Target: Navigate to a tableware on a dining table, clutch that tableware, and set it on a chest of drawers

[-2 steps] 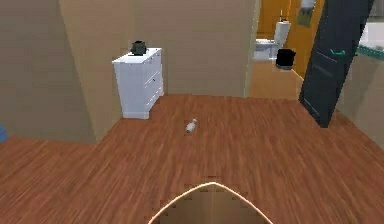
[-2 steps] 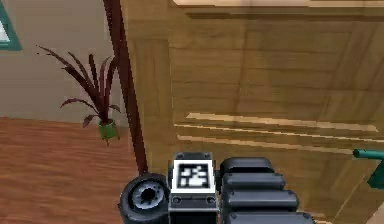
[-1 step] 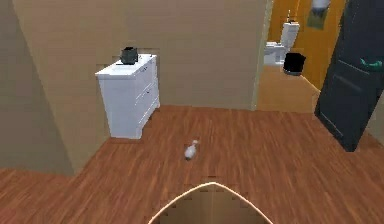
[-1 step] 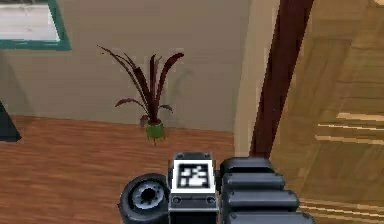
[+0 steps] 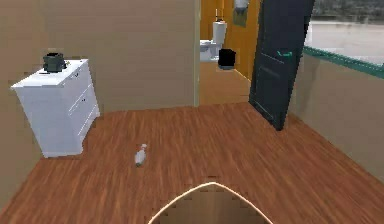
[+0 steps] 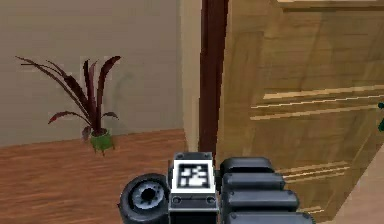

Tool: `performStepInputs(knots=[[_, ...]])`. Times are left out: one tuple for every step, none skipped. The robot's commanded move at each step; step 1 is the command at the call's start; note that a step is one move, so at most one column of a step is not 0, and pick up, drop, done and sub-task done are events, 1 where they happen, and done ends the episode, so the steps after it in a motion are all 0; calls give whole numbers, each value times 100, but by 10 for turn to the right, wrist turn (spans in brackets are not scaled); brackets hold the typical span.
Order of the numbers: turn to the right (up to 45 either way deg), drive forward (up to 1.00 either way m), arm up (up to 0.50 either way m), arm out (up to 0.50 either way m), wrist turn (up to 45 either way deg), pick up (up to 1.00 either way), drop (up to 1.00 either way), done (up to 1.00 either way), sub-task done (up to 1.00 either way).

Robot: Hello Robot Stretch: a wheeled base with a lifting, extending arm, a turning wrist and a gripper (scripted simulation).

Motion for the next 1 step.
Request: performStepInputs(knots=[[30, 0, 0, 0, 0, 0, 0, 0, 0]])
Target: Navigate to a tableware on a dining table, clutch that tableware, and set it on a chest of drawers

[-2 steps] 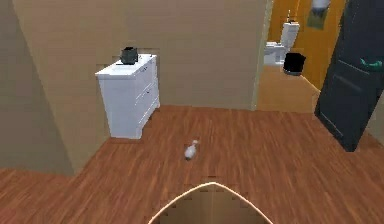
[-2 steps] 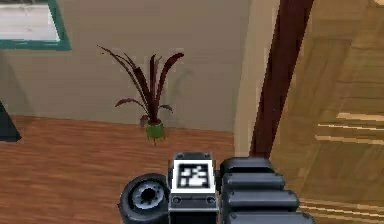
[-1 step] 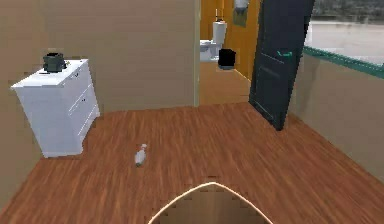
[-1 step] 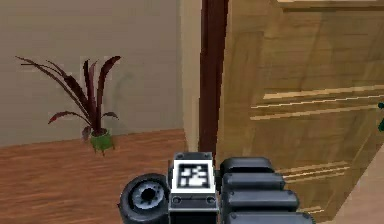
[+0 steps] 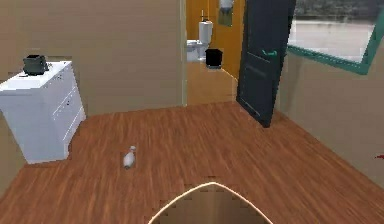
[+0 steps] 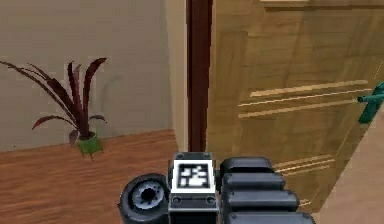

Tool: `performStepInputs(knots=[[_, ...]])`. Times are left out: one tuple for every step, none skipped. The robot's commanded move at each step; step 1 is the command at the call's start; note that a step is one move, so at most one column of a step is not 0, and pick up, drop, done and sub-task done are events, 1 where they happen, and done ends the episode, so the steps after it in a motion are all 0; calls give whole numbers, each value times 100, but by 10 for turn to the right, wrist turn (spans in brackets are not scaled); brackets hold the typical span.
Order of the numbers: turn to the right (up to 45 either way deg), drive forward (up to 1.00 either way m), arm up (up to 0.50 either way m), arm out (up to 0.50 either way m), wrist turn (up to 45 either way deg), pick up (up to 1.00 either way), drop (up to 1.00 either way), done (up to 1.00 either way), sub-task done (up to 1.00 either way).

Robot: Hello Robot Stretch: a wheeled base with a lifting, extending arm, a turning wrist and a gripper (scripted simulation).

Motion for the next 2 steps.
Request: performStepInputs(knots=[[0, 100, 0, 0, 0, 0, 0, 0, 0], [0, 40, 0, 0, 0, 0, 0, 0, 0]])
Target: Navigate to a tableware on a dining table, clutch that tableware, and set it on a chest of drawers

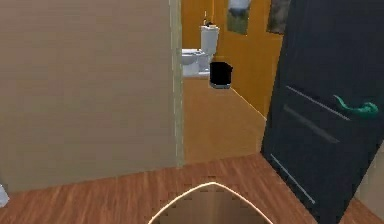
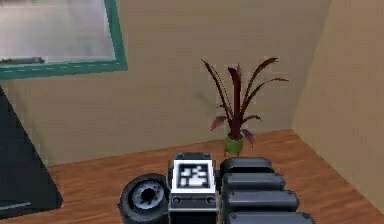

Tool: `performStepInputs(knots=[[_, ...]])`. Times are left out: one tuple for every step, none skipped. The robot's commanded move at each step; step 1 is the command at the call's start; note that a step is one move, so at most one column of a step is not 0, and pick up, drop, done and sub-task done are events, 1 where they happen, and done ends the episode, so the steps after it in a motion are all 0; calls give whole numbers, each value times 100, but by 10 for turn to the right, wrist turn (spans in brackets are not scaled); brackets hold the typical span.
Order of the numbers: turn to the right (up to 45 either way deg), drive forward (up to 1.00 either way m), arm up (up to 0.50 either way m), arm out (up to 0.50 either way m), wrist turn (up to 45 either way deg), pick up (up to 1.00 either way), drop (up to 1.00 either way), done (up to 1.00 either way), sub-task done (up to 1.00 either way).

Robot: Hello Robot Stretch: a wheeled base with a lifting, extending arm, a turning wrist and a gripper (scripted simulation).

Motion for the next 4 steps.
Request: performStepInputs(knots=[[-120, 0, 0, 0, 0, 0, 0, 0, 0], [0, 50, 0, 0, 0, 0, 0, 0, 0], [-450, 0, 0, 0, 0, 0, 0, 0, 0], [-150, 0, 0, 0, 0, 0, 0, 0, 0]])
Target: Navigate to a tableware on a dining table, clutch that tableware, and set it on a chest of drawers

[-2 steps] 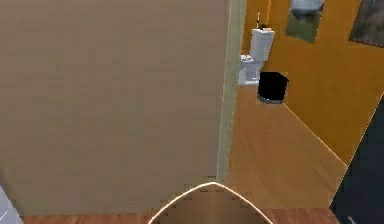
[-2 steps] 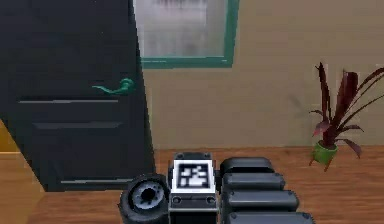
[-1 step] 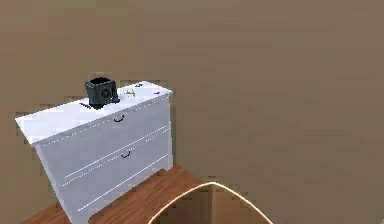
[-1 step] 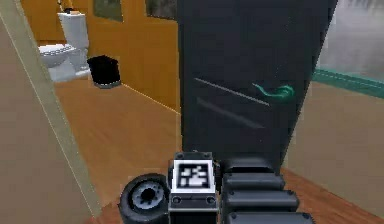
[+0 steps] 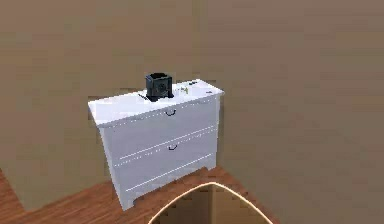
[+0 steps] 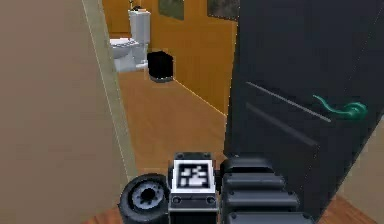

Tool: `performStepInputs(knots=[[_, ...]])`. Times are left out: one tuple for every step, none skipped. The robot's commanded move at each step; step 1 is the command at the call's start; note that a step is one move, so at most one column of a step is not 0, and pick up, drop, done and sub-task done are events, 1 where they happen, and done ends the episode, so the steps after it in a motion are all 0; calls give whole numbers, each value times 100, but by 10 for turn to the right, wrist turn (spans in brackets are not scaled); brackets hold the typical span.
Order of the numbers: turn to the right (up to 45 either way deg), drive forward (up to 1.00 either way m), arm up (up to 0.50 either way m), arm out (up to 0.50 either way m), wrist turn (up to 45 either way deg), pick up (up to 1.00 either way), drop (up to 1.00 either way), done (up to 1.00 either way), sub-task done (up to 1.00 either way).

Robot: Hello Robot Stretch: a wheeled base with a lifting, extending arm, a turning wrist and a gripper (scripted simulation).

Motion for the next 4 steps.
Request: performStepInputs(knots=[[0, 85, 0, 0, 0, 0, 0, 0, 0], [-450, 0, 0, 0, 0, 0, 0, 0, 0], [-450, 0, 0, 0, 0, 0, 0, 0, 0], [-450, 0, 0, 0, 0, 0, 0, 0, 0]])
